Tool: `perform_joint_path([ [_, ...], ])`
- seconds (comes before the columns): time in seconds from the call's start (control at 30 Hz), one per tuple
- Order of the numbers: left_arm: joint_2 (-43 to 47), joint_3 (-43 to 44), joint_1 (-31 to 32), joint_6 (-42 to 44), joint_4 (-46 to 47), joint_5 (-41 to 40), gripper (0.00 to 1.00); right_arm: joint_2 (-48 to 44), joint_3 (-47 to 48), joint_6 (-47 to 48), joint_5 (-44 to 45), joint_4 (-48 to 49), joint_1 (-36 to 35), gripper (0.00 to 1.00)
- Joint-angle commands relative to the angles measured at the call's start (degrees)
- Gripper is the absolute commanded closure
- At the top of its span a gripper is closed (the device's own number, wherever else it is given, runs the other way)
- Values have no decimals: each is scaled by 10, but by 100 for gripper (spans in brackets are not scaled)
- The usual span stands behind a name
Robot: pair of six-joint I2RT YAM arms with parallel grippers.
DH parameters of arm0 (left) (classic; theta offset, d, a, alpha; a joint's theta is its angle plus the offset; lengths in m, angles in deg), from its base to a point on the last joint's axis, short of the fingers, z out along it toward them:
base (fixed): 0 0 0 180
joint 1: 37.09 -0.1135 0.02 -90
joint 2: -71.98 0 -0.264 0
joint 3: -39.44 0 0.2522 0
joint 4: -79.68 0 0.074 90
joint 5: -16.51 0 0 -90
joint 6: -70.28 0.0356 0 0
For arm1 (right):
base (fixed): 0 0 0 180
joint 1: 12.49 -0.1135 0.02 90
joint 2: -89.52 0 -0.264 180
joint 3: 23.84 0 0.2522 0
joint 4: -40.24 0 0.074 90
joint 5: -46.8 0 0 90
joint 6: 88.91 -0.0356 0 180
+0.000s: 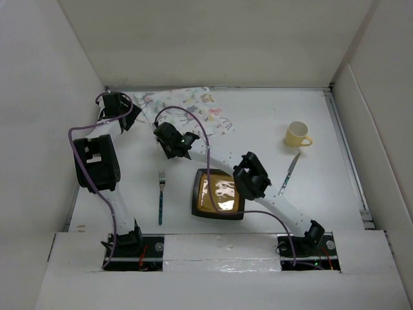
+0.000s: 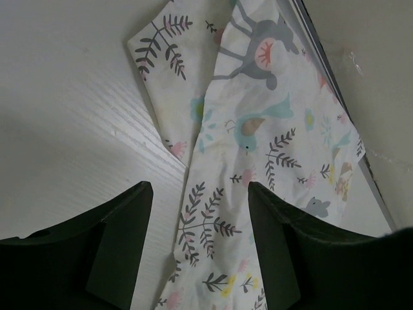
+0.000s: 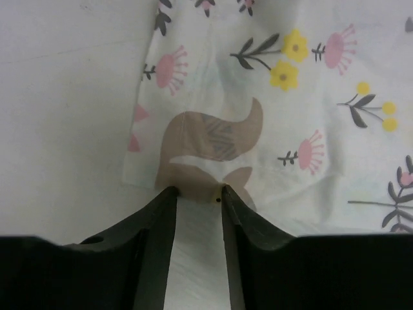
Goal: Set the dinner table for one person
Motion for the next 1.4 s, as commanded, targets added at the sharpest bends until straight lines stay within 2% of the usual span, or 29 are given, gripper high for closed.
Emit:
perform_joint_path([
  [0.0, 11, 11, -8, 0, 33, 11, 42, -14, -13, -11, 20, -15, 0, 76],
  [0.07, 12, 4, -8, 5, 38, 19, 40, -46, -86, -18, 44, 21, 0, 98],
  [0.13, 11, 4, -8, 15, 35, 21, 34, -119, -162, -18, 56, 95, 0, 100],
  [0.23, 5, 7, -8, 11, 35, 45, 27, -208, -271, -15, 79, 137, 16, 100],
  [0.4, -21, 25, -3, 7, 26, 82, 25, -340, -438, 19, 78, 216, 56, 100],
  [0.53, -28, 24, 16, 15, 8, 66, 25, -382, -514, 23, 50, 260, 75, 100],
  [0.77, -33, 1, 21, -18, 30, 37, 31, -416, -575, 24, 34, 294, 80, 100],
  [0.97, -67, 29, 21, -34, 21, 36, 38, -435, -599, 18, 21, 318, 86, 100],
  [1.07, -82, 61, 21, -20, -26, 11, 39, -450, -609, 19, 15, 323, 91, 100],
  [1.37, -95, 76, 21, -25, -7, -5, 45, -507, -644, 20, 7, 334, 108, 100],
])
